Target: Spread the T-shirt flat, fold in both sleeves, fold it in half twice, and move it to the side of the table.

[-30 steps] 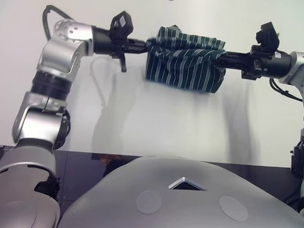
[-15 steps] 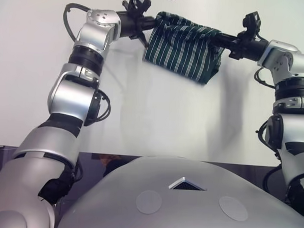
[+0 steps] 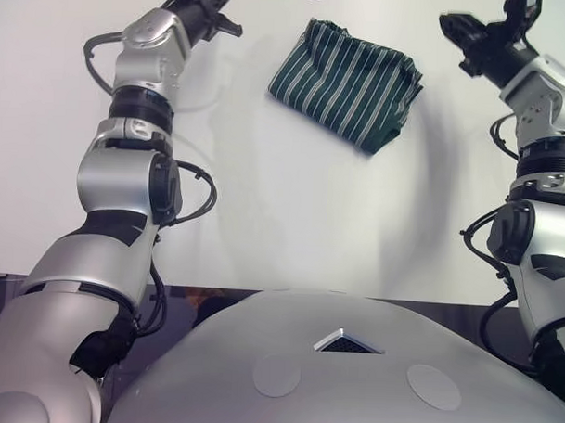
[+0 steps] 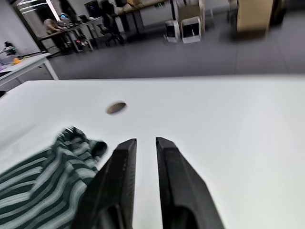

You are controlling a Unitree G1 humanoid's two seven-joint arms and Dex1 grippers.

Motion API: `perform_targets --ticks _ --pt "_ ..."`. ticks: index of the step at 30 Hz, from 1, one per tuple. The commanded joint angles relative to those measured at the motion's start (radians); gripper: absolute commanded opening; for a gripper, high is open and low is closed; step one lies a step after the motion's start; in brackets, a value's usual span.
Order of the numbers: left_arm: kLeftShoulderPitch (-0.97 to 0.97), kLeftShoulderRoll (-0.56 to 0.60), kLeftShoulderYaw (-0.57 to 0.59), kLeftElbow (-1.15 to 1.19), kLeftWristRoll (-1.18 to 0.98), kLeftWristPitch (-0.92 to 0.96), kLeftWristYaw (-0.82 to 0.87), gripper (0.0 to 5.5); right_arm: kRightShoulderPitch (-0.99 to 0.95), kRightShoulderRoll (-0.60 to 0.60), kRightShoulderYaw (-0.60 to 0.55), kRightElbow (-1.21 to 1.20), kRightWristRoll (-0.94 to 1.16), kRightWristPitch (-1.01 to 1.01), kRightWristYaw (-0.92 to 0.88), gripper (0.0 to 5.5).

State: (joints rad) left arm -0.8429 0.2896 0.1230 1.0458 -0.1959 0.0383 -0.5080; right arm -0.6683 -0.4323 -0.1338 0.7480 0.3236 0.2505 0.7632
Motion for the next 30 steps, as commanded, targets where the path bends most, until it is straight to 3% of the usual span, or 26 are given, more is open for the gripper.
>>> perform_targets --ticks 1,6,12,15,19,24,30 --pt "0.083 0.011 0.019 -0.131 -0.025 0.046 -0.032 0.00 0.024 0.149 0.125 -0.073 -0.051 -0.028 0.031 0.02" --pt "0.173 -0.013 0.007 -0.241 -0.018 0.099 -0.006 0.00 0.041 0.227 0.157 0.179 -0.130 0.001 -0.101 0.02" --pt "0.210 -0.005 0.010 -0.285 -0.005 0.111 0.044 0.00 0.116 0.117 0.041 0.411 -0.134 -0.013 -0.321 0.02" --pt "0.233 0.017 0.022 -0.294 0.000 0.105 0.070 0.00 0.286 0.017 -0.053 0.409 -0.094 -0.034 -0.353 0.02" --pt "0.266 0.051 0.036 -0.303 0.010 0.105 0.093 0.00 0.588 -0.127 -0.113 0.297 -0.083 -0.052 -0.308 0.02" --pt "0.237 0.049 0.030 -0.288 0.018 0.095 0.106 0.00 0.630 -0.240 -0.182 0.191 -0.065 -0.062 -0.374 0.02" --pt "0.256 0.038 0.043 -0.300 0.019 0.051 0.146 0.00 0.470 -0.077 -0.253 -0.509 -0.079 -0.229 -0.762 0.02"
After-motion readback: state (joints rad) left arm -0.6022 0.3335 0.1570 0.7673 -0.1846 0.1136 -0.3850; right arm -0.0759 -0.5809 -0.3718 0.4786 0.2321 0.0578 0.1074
